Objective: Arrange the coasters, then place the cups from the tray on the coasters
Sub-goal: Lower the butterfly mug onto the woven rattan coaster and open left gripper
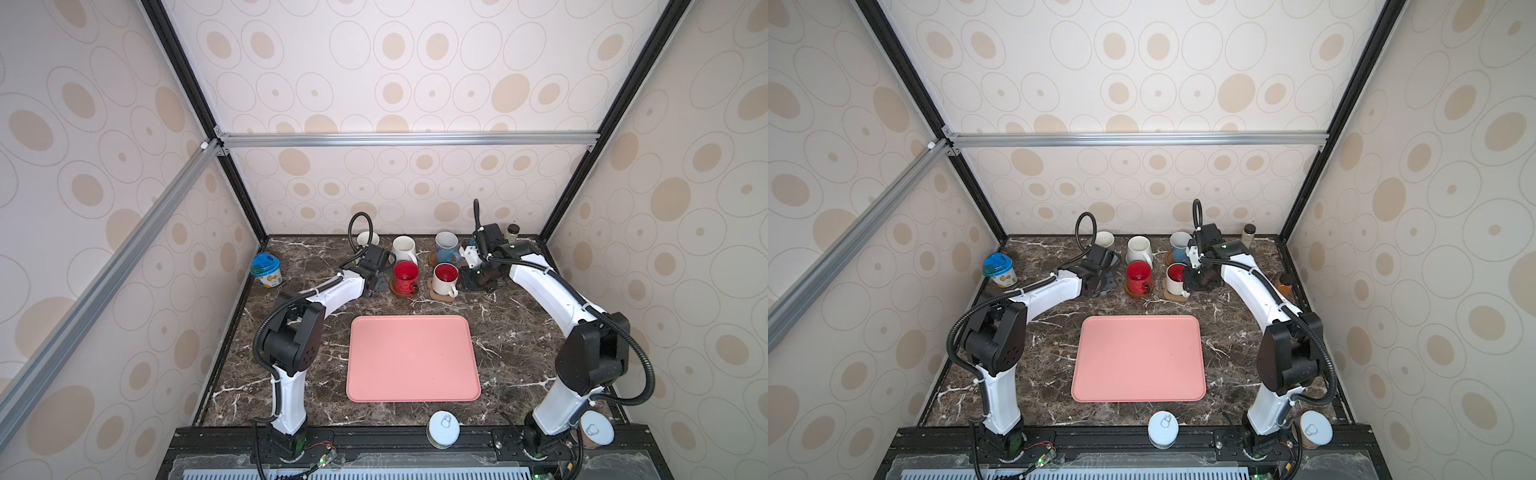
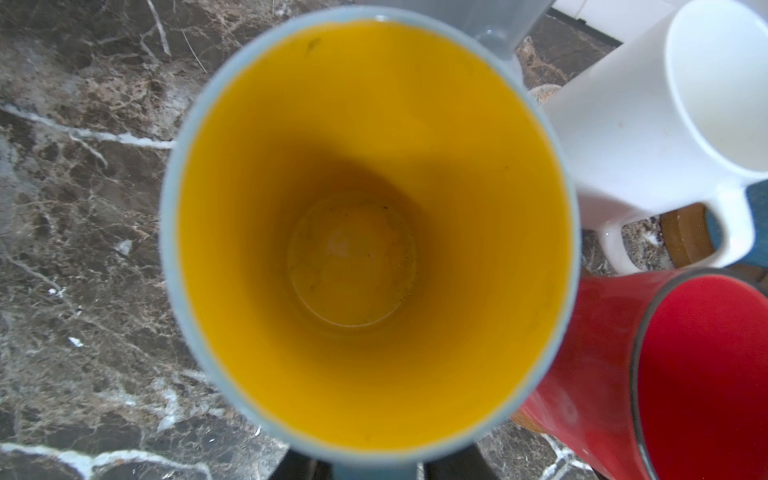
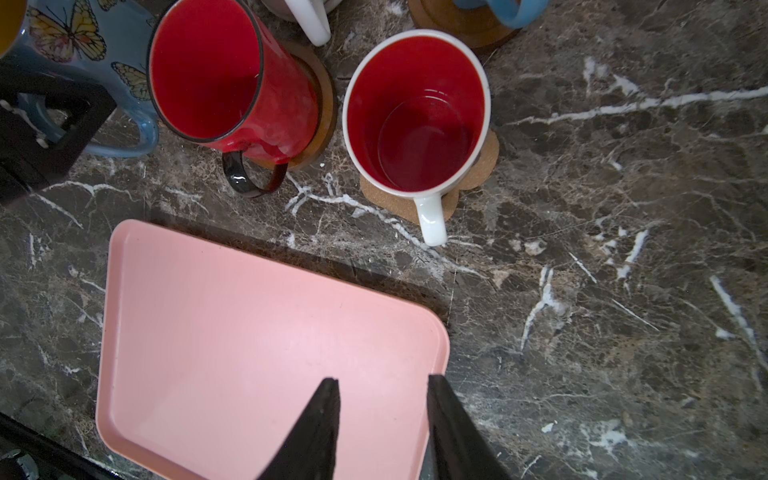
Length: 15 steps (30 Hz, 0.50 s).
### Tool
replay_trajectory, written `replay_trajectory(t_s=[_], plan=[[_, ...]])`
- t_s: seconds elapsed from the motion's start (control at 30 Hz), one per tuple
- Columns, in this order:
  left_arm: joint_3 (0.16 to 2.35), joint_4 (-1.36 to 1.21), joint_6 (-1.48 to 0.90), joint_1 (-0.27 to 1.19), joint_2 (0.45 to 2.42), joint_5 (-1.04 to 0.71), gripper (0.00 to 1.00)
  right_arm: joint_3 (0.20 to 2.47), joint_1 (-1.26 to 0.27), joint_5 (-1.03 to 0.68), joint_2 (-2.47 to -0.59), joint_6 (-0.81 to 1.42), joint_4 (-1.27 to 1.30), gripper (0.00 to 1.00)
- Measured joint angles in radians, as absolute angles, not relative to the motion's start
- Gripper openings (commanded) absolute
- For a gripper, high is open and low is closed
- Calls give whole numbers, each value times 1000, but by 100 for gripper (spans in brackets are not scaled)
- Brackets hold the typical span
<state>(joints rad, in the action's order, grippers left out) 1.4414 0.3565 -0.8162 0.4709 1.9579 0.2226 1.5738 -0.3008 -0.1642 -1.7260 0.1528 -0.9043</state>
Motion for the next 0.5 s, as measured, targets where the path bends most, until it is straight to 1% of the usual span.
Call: replay_trajectory(t_s=[0.23, 0.5], plan=[[1393, 339, -833, 471, 1921, 218, 32, 1574, -301, -164, -1726, 157, -904, 39], [1388, 316, -842, 485, 1905, 202, 32, 1574, -301, -165, -1726, 161, -904, 39]])
